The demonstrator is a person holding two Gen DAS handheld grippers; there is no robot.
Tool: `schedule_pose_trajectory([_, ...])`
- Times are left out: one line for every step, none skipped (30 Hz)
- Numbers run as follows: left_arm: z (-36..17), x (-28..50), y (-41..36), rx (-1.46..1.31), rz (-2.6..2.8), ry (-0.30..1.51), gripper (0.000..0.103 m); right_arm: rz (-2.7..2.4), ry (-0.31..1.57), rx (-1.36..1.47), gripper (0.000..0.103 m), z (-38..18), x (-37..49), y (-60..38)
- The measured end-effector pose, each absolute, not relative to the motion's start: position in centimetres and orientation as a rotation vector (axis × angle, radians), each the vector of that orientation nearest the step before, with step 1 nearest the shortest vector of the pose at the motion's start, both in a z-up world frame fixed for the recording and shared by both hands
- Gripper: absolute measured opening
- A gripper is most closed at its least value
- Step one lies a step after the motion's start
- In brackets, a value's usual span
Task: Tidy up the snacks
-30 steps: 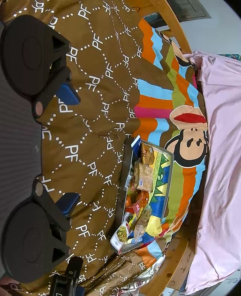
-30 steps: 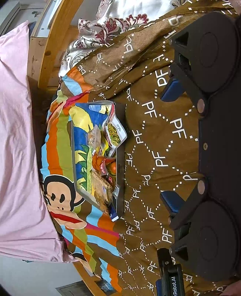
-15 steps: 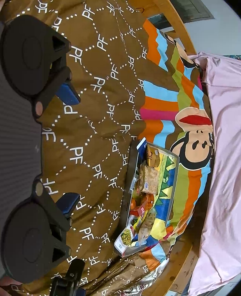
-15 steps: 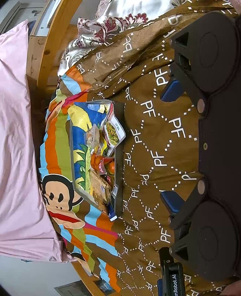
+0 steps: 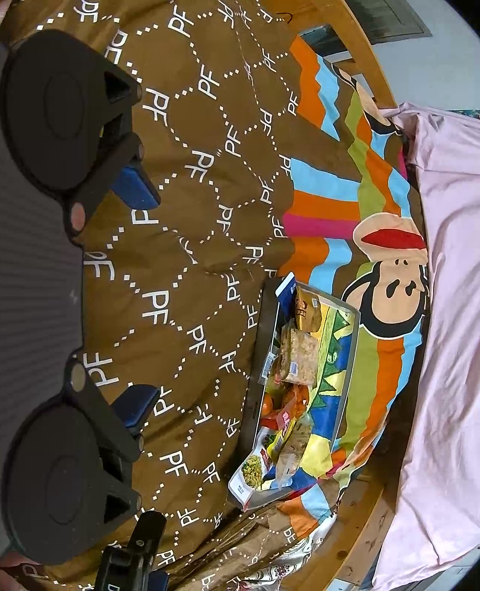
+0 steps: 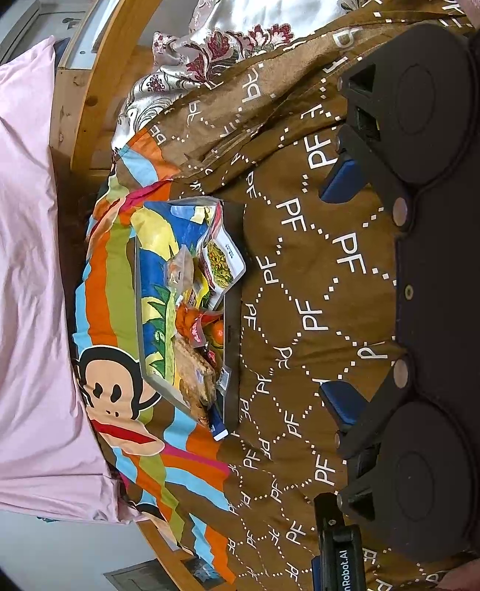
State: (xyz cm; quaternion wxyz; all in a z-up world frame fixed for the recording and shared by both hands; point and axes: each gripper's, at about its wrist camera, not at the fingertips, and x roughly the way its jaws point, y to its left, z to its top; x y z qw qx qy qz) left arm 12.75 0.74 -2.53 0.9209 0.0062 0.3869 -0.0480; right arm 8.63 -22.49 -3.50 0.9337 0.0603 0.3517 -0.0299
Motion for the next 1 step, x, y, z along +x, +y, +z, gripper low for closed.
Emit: schedule_pose_trajectory([-2.54,12.76,0.72,0.014,-0.098,0.796,0.102,-0.06,0.721,0.123,0.102,-3.48,8.71,-22.52])
